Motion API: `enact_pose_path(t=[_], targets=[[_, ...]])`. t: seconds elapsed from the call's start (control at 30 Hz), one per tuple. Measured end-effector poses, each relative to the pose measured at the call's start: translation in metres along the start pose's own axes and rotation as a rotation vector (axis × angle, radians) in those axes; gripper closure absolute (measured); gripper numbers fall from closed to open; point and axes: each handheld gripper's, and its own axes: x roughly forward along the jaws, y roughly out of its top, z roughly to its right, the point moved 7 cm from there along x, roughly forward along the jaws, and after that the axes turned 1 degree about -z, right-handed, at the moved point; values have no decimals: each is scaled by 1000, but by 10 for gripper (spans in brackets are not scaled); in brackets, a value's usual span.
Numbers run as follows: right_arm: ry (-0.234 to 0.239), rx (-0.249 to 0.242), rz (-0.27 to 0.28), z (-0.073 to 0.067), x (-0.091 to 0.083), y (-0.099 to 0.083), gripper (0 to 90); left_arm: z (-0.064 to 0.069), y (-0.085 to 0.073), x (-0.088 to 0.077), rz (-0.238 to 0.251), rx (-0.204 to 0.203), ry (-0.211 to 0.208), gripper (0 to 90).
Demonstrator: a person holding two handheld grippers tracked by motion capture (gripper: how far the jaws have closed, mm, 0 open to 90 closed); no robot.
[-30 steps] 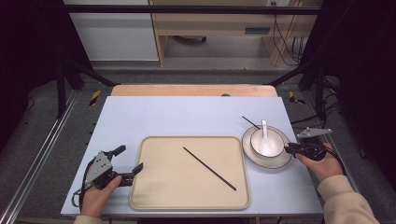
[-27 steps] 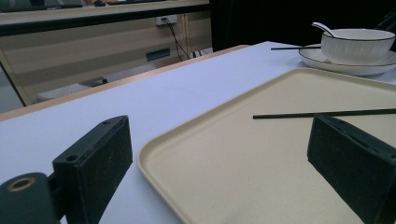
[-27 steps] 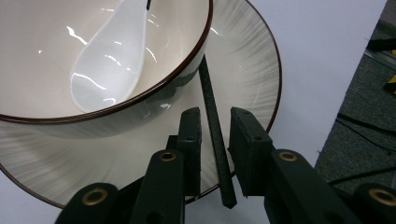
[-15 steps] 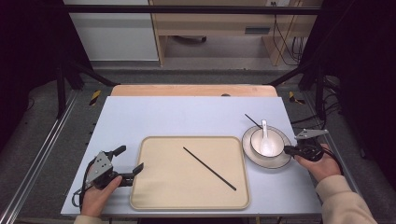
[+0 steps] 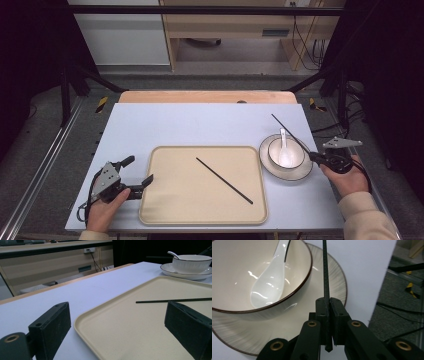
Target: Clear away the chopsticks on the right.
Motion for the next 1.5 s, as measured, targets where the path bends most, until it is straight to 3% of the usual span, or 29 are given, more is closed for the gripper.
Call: enact_pose_path(t=[0.13, 0.27, 0.43, 0.6, 0.8, 1.07, 1.17, 1.37, 1.5], targets=[[-86, 19, 48, 8, -15, 5, 854, 0, 0, 0, -1, 0, 0, 65], [-114, 19, 102, 0, -32, 14, 854, -1, 0, 0, -1, 0, 4, 65], [-63, -49, 150, -43, -55, 30, 854, -1, 0, 0, 0, 0, 4, 66], [4, -107, 146, -87, -58, 39, 854, 0, 0, -1, -1, 1, 4, 65], [87, -178, 125, -141, -49, 42, 854, -1, 0, -1, -2, 0, 5, 65], [165, -238, 41, -191, -16, 27, 854, -1, 0, -2, -4, 2, 12, 65], [186, -254, 20, -205, -5, 24, 854, -1, 1, -2, 1, 2, 13, 65], [213, -270, -25, -217, 8, 18, 854, -1, 0, -2, -2, -1, 7, 65], [245, -223, -57, -217, 15, 13, 854, -1, 1, -1, -1, -2, 9, 65]])
